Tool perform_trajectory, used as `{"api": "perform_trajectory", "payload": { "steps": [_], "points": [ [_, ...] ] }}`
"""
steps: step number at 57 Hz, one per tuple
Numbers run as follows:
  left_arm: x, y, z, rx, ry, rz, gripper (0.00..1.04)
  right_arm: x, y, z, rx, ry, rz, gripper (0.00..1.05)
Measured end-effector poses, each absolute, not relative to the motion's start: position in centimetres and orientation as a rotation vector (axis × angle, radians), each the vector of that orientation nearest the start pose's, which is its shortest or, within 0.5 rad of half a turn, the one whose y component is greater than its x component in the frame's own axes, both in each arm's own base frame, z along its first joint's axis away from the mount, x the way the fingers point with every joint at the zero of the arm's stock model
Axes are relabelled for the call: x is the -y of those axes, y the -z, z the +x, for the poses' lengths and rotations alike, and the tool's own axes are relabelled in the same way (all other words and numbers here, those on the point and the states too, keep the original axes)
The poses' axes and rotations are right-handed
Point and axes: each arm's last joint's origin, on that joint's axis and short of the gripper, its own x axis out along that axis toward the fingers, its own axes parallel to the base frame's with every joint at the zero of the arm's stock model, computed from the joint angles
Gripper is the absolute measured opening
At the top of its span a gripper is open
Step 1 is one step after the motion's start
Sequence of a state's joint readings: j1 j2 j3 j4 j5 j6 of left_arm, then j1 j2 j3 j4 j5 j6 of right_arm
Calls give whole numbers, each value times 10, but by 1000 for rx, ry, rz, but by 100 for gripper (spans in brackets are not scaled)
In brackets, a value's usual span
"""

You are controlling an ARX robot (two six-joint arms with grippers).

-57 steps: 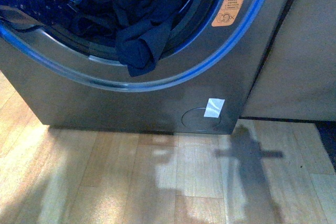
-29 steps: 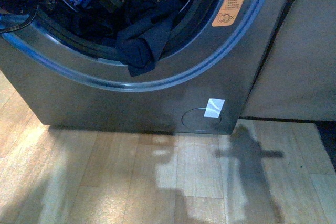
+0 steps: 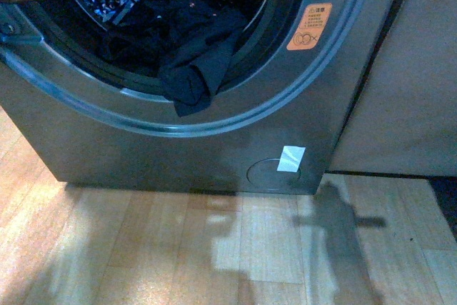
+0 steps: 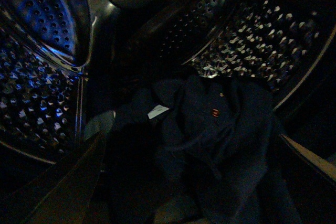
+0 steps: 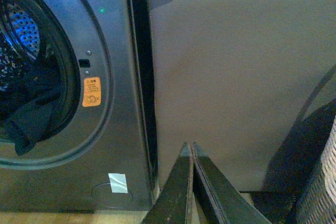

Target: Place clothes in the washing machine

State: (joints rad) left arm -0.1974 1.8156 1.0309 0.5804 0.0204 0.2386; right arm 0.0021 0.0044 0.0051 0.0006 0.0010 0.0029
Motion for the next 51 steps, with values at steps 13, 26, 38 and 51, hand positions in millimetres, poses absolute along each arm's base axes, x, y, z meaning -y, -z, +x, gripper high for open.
{"api": "perform_trajectory", "payload": {
  "steps": [13,26,38,51],
  "points": [
    [75,-239,321,-172,335,97,98,0,-165,98,1,-1,3,2],
    [67,-262,243,-113,364,-5,98,0,-165,98,1,-1,3,2],
    [42,-250,183,10,20,-10,64,0,-165,98,1,-1,3,2],
    [26,-218,164,-16,11,-4,26,0,-165,98,1,-1,3,2]
  ]
}}
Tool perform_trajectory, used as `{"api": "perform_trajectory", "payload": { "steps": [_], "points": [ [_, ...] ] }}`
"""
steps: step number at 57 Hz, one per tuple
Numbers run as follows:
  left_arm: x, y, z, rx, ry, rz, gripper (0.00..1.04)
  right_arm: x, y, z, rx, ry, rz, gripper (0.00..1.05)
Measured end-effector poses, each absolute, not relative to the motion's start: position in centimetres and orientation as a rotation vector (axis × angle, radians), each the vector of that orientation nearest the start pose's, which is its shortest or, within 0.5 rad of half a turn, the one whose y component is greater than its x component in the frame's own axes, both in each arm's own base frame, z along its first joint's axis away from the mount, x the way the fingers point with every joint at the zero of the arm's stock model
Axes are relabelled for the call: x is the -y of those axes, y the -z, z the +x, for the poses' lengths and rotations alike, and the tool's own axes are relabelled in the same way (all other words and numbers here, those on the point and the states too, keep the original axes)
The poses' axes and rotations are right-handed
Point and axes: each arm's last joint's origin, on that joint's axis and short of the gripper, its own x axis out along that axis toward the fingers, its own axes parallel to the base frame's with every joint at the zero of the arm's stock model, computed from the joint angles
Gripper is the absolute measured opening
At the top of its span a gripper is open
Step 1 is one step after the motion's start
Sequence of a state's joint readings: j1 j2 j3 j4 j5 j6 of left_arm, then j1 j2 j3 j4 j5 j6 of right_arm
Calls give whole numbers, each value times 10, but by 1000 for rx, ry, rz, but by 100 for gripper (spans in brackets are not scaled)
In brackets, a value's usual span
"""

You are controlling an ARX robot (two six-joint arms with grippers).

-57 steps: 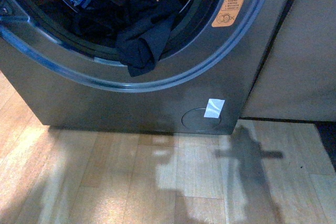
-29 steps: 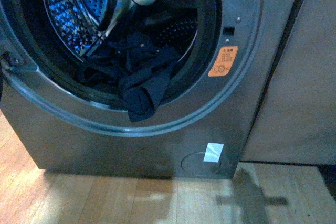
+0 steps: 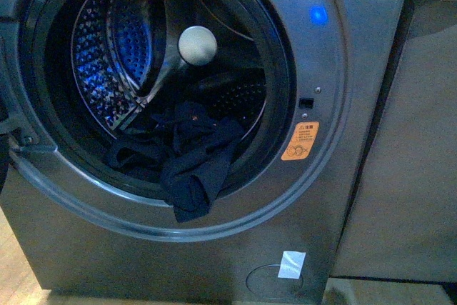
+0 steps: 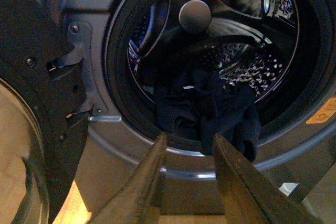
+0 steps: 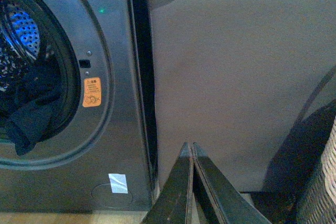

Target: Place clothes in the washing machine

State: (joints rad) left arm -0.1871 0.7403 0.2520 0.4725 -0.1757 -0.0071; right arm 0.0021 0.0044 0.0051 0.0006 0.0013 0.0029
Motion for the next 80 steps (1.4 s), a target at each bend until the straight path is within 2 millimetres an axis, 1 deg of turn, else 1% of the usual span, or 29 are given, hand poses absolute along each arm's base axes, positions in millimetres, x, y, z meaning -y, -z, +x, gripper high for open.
{"api": "perform_trajectory", "payload": {
  "steps": [7,9,15,17,20,33,45,67,76,79,80],
  "points": [
    [19,-208,154,-7,5,-7,3,0,-165,98,1,-1,3,2],
    [16,-204,151,-4,5,-5,4,0,-165,98,1,-1,3,2],
    [12,-196,143,-1,5,-5,4,0,-165,98,1,-1,3,2],
    [8,-193,140,-2,30,-4,4,0,-165,98,1,-1,3,2],
    [1,-189,136,-2,3,-4,4,0,-165,98,1,-1,3,2],
    [0,-178,124,-2,2,-4,4,0,-165,98,1,-1,3,2],
    [0,-172,119,11,2,-4,4,0,-165,98,1,-1,3,2],
    [0,-173,110,22,3,-4,4,0,-165,98,1,-1,2,3],
    [0,-172,108,22,3,-4,4,0,-165,98,1,-1,2,30],
    [0,-169,103,-4,3,-4,4,0,-165,98,1,-1,1,38],
    [0,-168,101,-10,3,-5,5,0,-165,98,1,-1,2,42]
  ]
}}
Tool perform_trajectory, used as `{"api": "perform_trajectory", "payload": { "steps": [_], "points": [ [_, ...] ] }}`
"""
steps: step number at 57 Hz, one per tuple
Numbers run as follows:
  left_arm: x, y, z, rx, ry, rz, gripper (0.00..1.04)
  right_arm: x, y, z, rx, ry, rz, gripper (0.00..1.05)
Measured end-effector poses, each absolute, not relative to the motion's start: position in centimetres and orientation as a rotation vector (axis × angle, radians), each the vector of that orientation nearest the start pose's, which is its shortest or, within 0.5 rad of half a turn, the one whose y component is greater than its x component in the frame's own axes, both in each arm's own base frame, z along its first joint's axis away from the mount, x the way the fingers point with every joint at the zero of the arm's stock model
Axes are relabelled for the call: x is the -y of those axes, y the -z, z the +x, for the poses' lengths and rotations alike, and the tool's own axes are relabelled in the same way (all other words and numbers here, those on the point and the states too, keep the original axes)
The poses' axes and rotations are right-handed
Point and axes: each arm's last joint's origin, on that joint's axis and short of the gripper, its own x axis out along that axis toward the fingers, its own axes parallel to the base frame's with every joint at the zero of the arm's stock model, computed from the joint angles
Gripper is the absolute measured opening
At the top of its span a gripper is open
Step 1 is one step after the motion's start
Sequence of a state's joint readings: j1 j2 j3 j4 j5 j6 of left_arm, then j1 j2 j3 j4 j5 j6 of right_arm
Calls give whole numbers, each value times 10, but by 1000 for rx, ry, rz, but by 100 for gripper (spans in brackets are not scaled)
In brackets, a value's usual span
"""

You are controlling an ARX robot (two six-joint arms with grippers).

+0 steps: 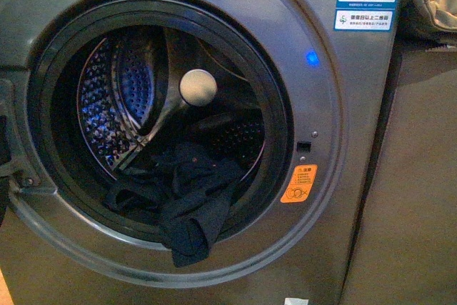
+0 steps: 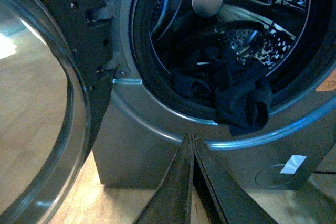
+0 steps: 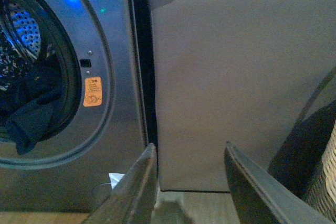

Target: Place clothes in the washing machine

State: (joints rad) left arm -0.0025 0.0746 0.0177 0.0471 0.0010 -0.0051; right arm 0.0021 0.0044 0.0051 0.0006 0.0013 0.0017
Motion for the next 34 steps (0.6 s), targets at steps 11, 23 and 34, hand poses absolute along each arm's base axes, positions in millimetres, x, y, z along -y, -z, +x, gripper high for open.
{"api": "perform_trajectory", "payload": {
  "steps": [11,23,34],
  "points": [
    [0,-169,97,13,3,-4,37,0,-165,98,1,-1,2,74],
    [0,-169,97,14,2,-4,82,0,-165,98,1,-1,2,97],
    [0,-169,97,14,3,-4,98,0,-165,98,1,-1,2,97]
  ]
}}
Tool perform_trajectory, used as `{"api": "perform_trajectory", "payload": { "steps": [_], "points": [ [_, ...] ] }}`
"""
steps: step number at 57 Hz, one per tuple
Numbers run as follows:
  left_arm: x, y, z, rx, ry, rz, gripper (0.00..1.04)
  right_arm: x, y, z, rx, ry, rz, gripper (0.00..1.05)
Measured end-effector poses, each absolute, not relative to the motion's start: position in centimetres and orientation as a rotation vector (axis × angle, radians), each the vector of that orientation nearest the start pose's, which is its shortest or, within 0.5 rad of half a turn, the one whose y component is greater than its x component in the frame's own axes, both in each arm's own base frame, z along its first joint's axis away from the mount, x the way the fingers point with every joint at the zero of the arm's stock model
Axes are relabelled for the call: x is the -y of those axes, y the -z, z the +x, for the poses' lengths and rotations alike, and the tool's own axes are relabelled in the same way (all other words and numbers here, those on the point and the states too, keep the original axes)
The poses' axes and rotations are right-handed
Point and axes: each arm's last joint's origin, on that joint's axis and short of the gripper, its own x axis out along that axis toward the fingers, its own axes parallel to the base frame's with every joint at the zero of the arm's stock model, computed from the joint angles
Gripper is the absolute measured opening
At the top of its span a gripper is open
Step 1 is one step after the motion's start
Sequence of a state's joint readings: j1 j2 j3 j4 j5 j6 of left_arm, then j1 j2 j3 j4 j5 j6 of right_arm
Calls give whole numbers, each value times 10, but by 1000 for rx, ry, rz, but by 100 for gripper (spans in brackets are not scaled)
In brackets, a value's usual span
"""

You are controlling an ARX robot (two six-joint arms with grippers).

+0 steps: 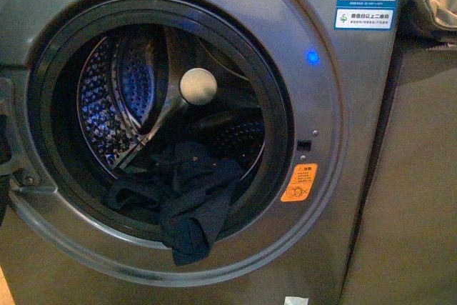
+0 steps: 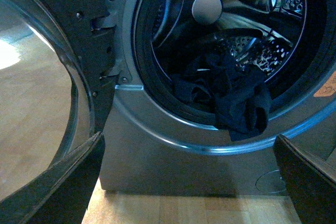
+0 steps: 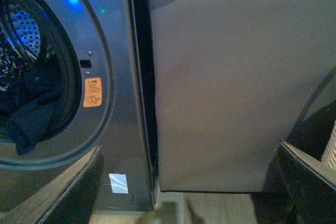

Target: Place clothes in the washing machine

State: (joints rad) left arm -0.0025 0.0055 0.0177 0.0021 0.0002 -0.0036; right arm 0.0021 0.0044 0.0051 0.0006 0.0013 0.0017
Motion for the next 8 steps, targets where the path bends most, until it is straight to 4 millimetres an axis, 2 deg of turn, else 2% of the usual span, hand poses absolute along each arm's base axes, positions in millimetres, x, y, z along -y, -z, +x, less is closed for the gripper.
{"api": "perform_trajectory", "payload": {
  "steps": [8],
  "points": [
    [0,-169,97,14,3,-4,98,0,-165,98,1,-1,2,97]
  ]
}}
